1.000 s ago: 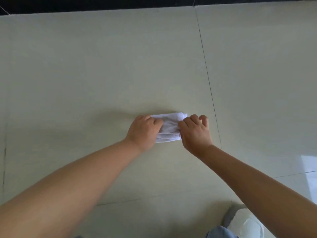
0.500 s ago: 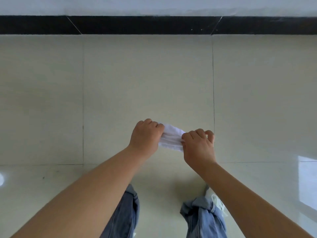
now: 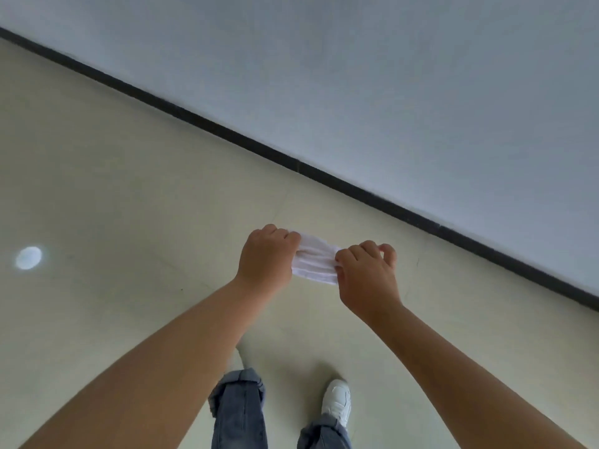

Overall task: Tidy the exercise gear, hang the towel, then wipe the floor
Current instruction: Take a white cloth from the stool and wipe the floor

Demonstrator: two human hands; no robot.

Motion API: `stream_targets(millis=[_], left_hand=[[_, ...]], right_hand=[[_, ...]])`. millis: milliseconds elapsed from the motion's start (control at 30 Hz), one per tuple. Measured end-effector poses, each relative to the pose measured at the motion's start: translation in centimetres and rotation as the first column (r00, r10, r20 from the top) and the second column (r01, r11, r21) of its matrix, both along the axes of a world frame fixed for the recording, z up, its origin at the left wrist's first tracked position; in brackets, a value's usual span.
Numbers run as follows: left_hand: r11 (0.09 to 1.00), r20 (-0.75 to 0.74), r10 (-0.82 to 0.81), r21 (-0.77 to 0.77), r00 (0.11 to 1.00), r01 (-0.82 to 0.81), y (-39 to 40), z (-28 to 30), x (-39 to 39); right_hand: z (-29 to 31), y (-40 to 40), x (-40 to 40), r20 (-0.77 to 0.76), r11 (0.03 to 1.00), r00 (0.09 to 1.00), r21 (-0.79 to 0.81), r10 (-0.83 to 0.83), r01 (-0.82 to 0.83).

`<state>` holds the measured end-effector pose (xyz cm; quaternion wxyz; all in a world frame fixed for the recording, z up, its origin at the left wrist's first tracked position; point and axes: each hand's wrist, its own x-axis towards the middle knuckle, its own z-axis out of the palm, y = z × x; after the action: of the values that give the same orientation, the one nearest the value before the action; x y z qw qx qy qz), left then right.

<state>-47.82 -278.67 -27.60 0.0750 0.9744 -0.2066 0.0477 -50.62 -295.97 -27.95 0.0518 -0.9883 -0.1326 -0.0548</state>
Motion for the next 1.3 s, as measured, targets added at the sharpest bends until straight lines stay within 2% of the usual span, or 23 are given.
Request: stream_targets(millis=[133, 300, 400, 533, 600, 700, 800, 967, 1100, 1200, 1300], left_hand=[[0.978, 0.083, 0.205, 0.013, 0.975, -0.207, 6.9, 7.3, -2.5], [0.886, 0.156, 0.459, -0.004, 0.874, -0.464, 17.9, 13.9, -7.5], [0.791, 0.162, 0.605, -0.011, 0.779, -0.612, 25.1, 16.3, -11.7], [0.659, 0.165, 0.743, -0.010, 0.649, -0.752, 34.3, 18.5, -17.0], [0.602, 0.178, 0.788, -0.026, 0.589, -0.798, 39.1, 19.9, -19.1], [0.525, 0.195, 0.838, -0.029, 0.510, -0.851, 46.1, 22.5, -21.2], [0.484, 0.197, 0.858, 0.002, 0.475, -0.875, 51.4, 24.7, -21.7], [0.445, 0.207, 0.874, 0.020, 0.440, -0.895, 60.3, 26.6, -18.9], [0.444, 0.226, 0.868, 0.045, 0.442, -0.895, 68.0, 27.2, -12.9], [0.412, 0.229, 0.886, 0.015, 0.404, -0.911, 74.8, 28.3, -7.3], [0.372, 0.138, 0.922, -0.064, 0.361, -0.926, 81.2, 29.5, -2.2]], right_hand=[[7.1, 6.5, 1.4, 0.040, 0.981, 0.981, 0.032, 0.187, -0.189], [13.8, 18.6, 1.0, -0.015, 0.902, 0.905, 0.086, 0.425, -0.422], [16.6, 27.0, -0.1, 0.023, 0.817, 0.819, 0.058, 0.574, -0.574], [19.7, 38.5, -2.1, 0.020, 0.650, 0.650, 0.007, 0.759, -0.760], [21.1, 44.4, -2.9, -0.001, 0.582, 0.582, -0.002, 0.813, -0.813], [23.4, 52.7, -3.9, 0.051, 0.502, 0.502, -0.001, 0.864, -0.865], [25.3, 58.7, -3.8, 0.025, 0.455, 0.454, -0.016, 0.891, -0.891], [27.2, 67.9, -0.9, 0.004, 0.450, 0.450, -0.006, 0.893, -0.893], [28.0, 75.7, 5.2, -0.017, 0.504, 0.504, 0.026, 0.864, -0.863], [29.0, 82.4, 10.7, -0.004, 0.502, 0.502, 0.042, 0.865, -0.864], [30.1, 89.1, 15.9, -0.018, 0.487, 0.487, 0.033, 0.873, -0.873]])
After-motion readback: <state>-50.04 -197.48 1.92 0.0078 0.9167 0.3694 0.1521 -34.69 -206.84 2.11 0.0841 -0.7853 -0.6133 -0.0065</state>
